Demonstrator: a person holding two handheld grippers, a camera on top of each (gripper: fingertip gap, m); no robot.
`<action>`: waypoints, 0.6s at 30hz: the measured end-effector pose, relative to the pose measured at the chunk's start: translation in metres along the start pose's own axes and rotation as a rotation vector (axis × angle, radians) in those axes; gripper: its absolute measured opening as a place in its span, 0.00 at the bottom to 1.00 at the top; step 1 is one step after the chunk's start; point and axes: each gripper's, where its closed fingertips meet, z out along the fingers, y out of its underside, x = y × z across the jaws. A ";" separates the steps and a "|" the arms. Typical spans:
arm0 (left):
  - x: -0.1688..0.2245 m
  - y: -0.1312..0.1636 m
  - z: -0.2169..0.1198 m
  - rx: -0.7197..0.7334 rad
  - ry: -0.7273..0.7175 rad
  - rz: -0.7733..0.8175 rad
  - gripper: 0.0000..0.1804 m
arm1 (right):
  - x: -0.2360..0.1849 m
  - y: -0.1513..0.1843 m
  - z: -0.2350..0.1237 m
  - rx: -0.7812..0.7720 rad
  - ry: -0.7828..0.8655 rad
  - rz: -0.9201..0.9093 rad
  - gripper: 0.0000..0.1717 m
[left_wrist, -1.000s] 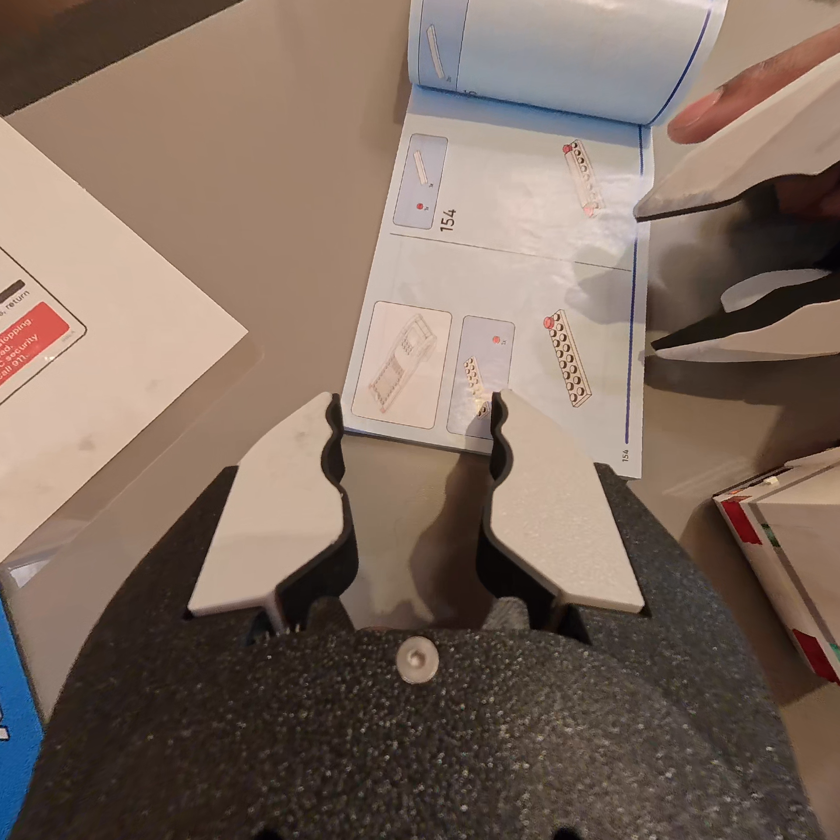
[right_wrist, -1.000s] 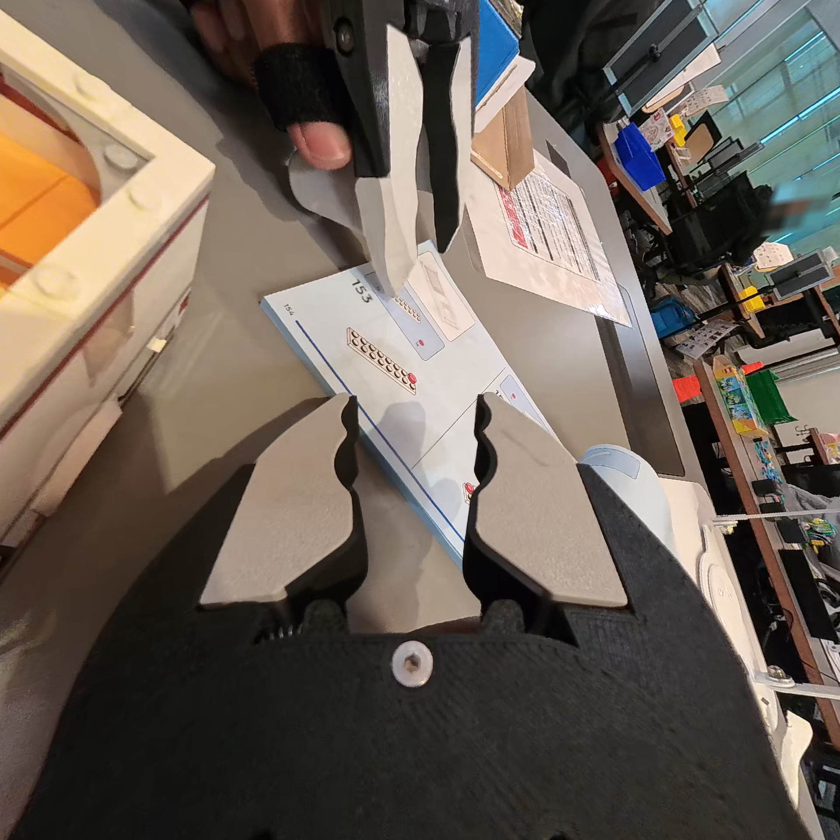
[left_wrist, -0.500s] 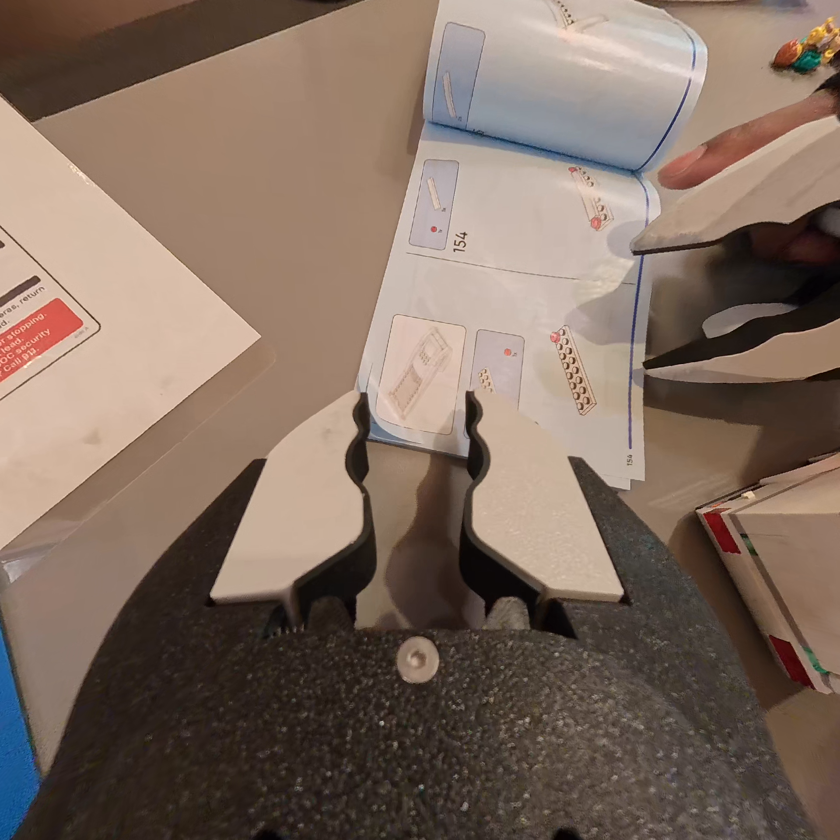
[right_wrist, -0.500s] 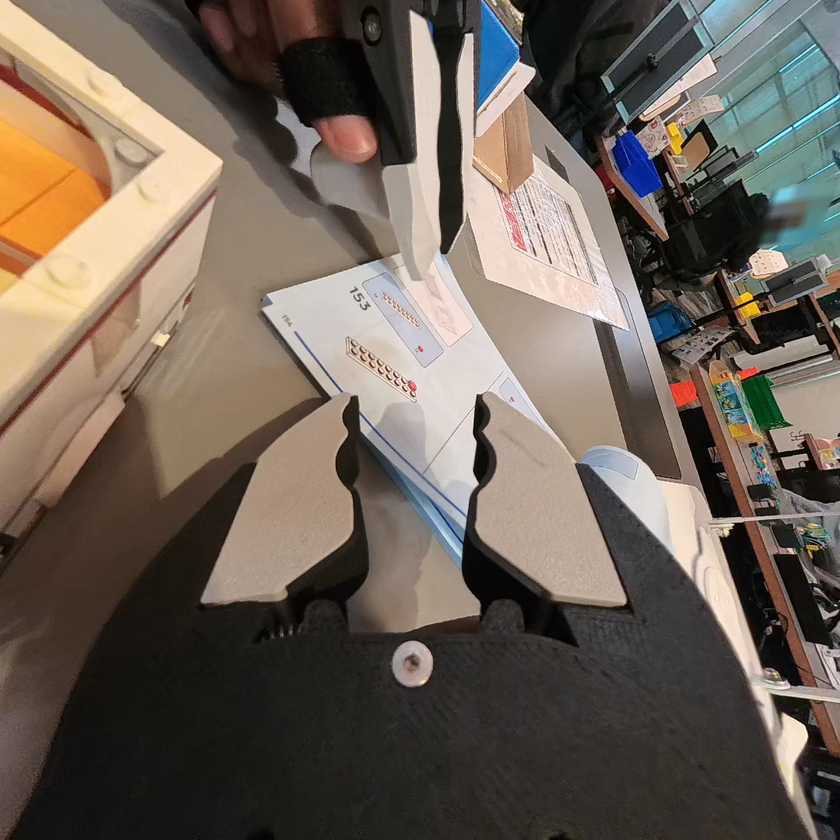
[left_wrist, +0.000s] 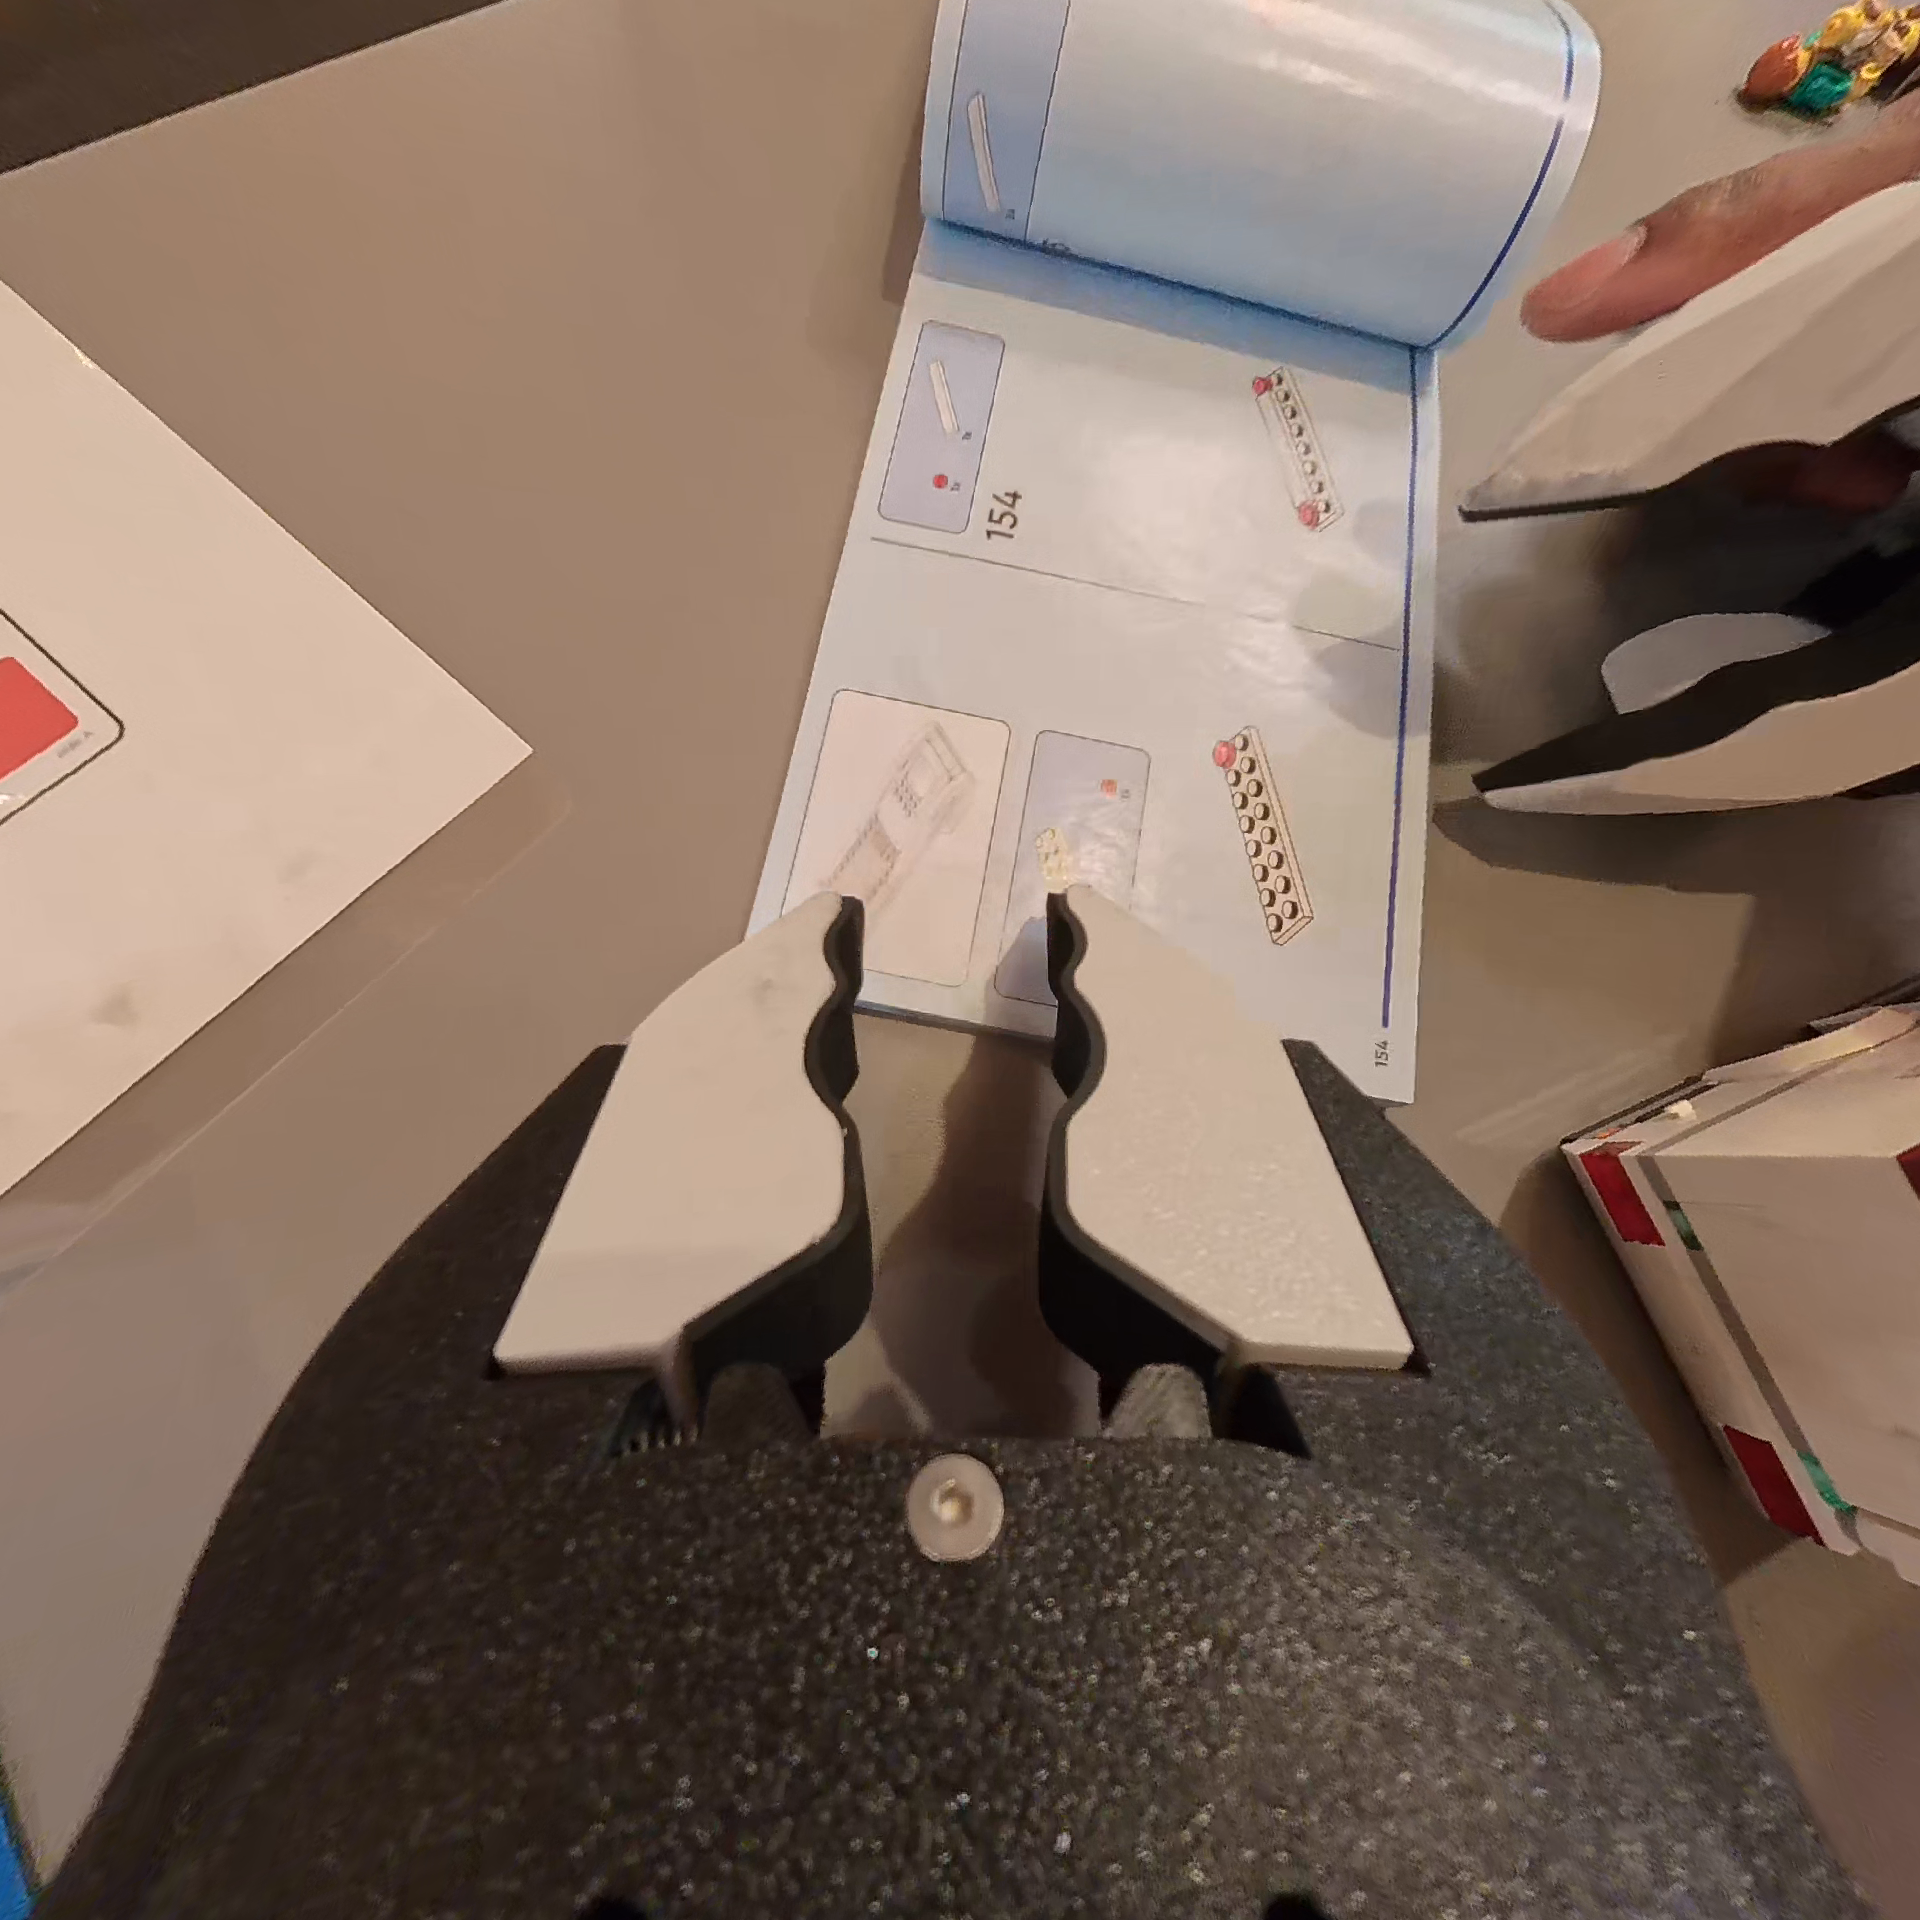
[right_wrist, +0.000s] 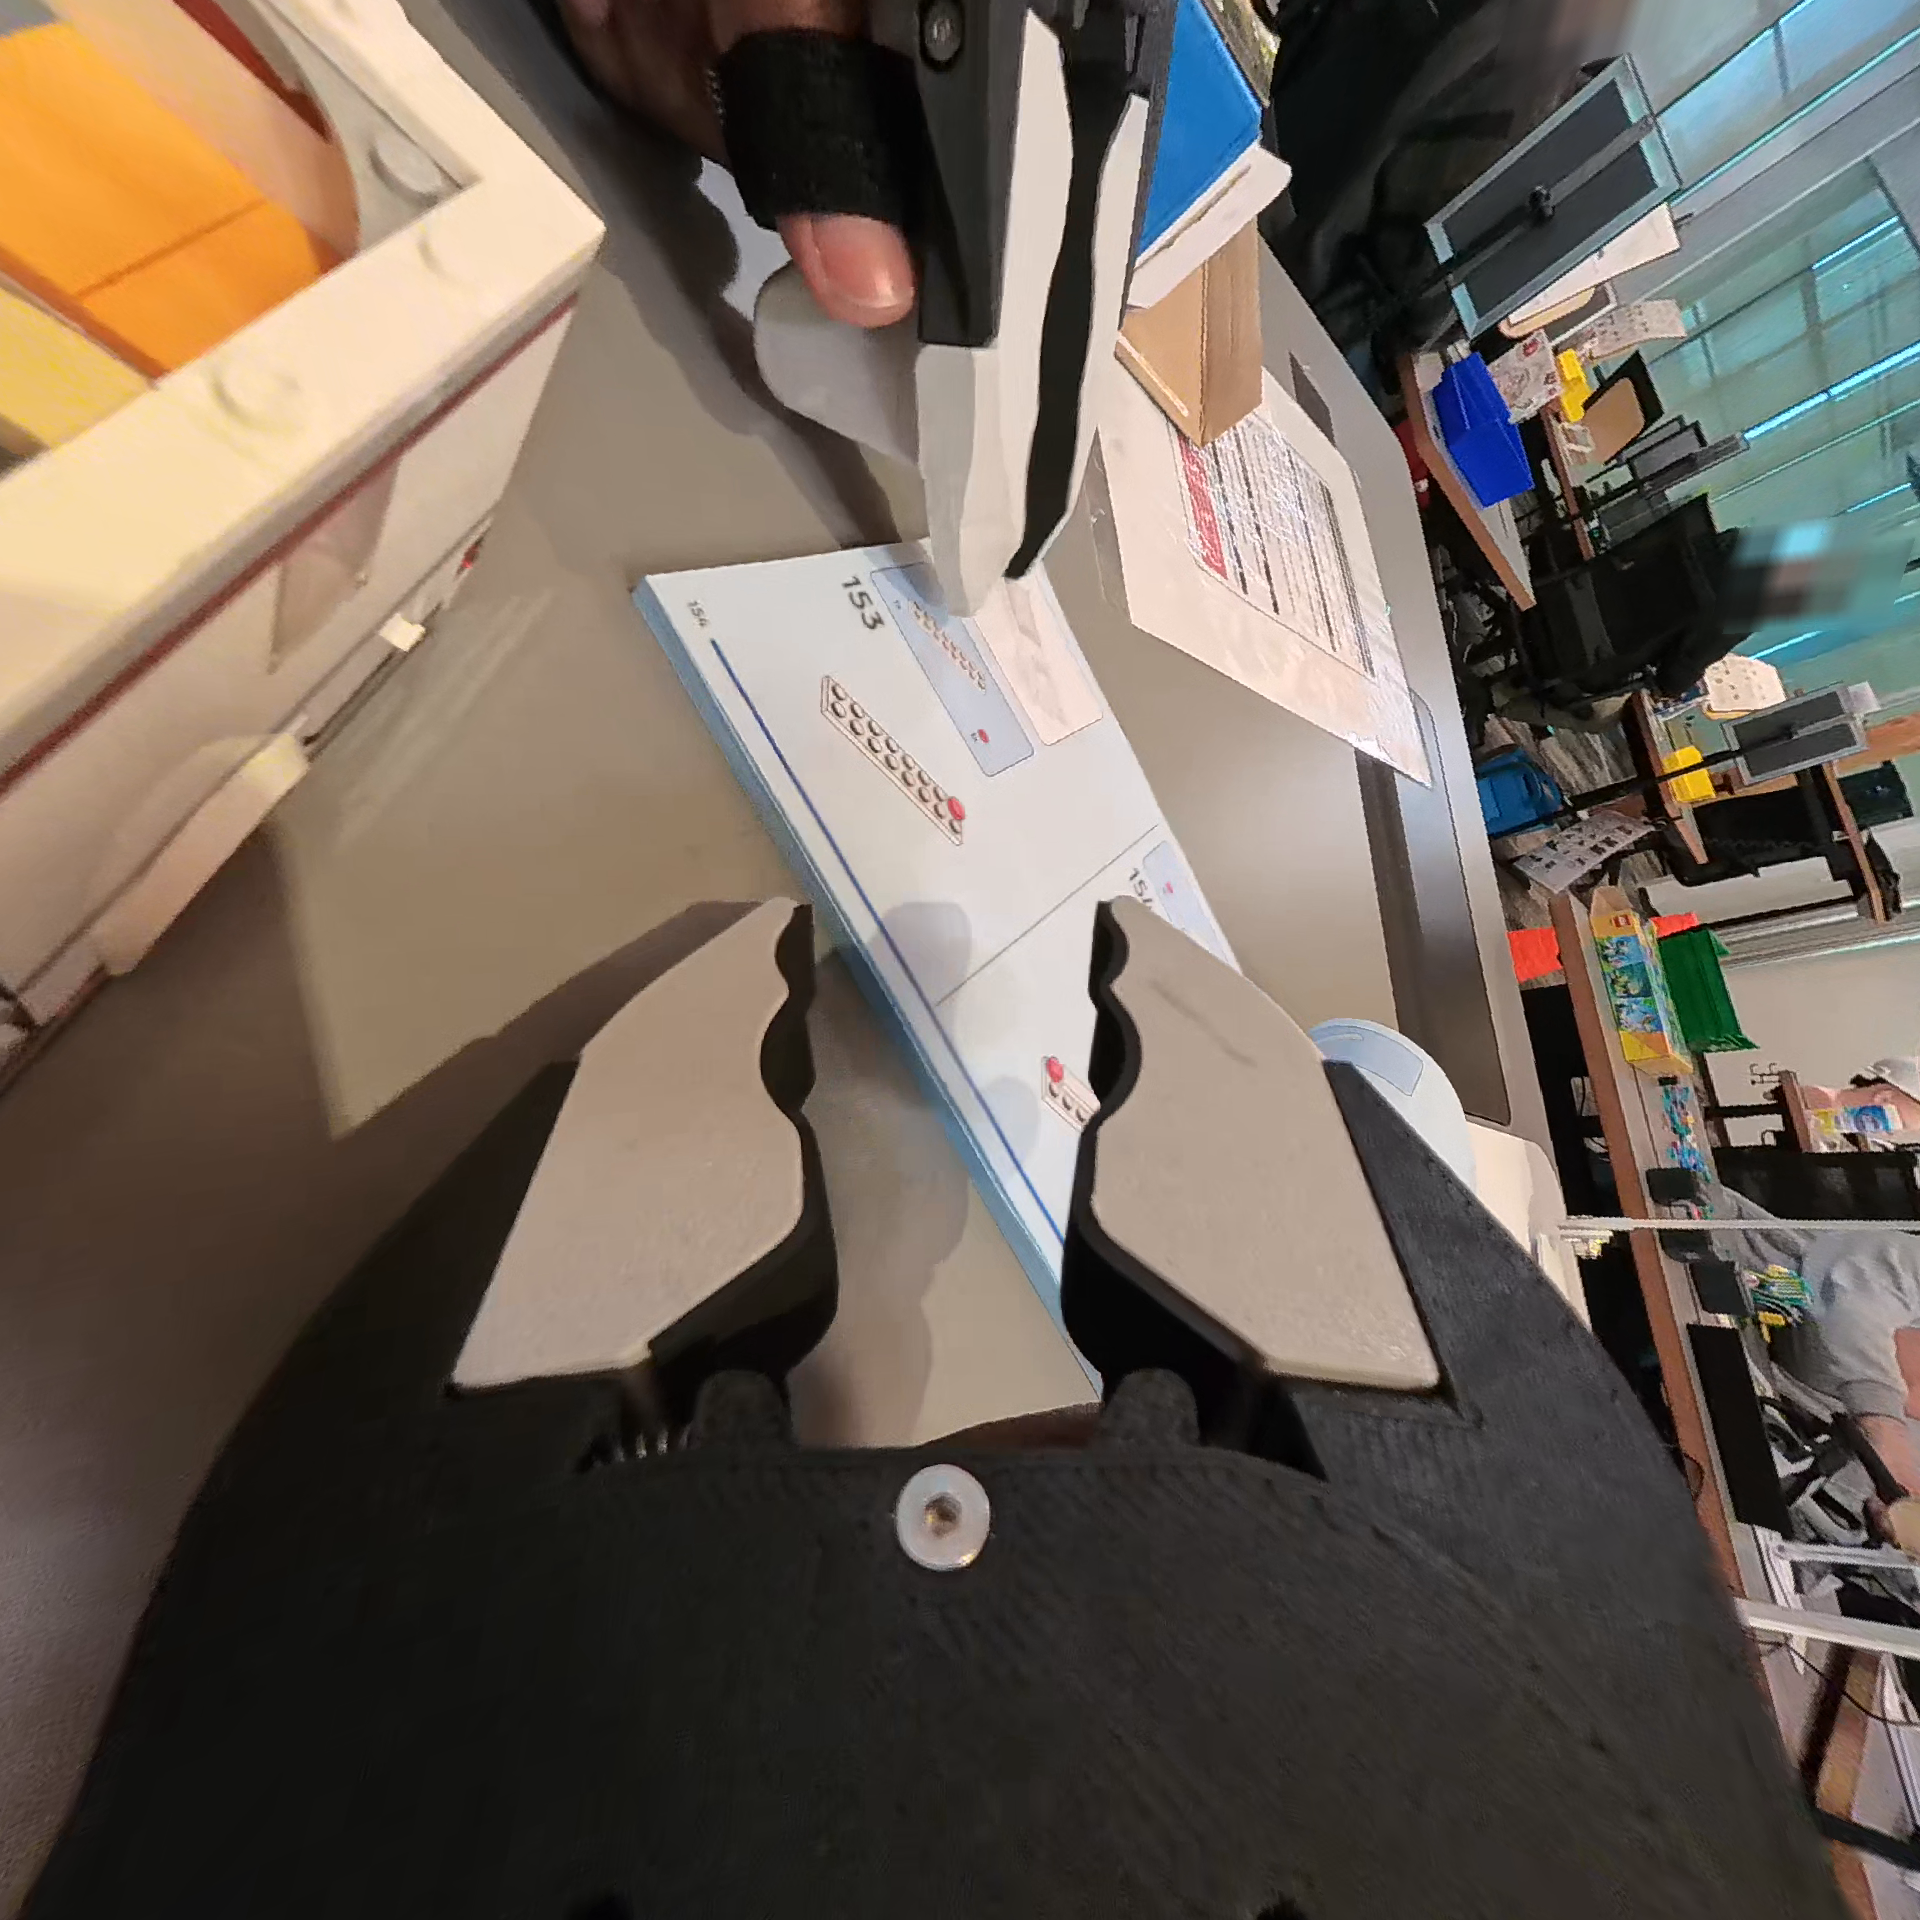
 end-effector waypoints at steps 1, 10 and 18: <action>0.000 0.001 0.000 -0.006 0.002 0.001 0.19 | 0.002 0.001 0.001 -0.009 0.012 -0.003 0.30; -0.016 0.001 -0.002 -0.003 -0.096 0.012 0.28 | 0.007 0.005 0.000 -0.004 0.024 0.039 0.30; -0.013 0.003 0.001 -0.024 -0.111 0.071 0.30 | 0.007 0.005 0.001 0.002 0.032 0.050 0.28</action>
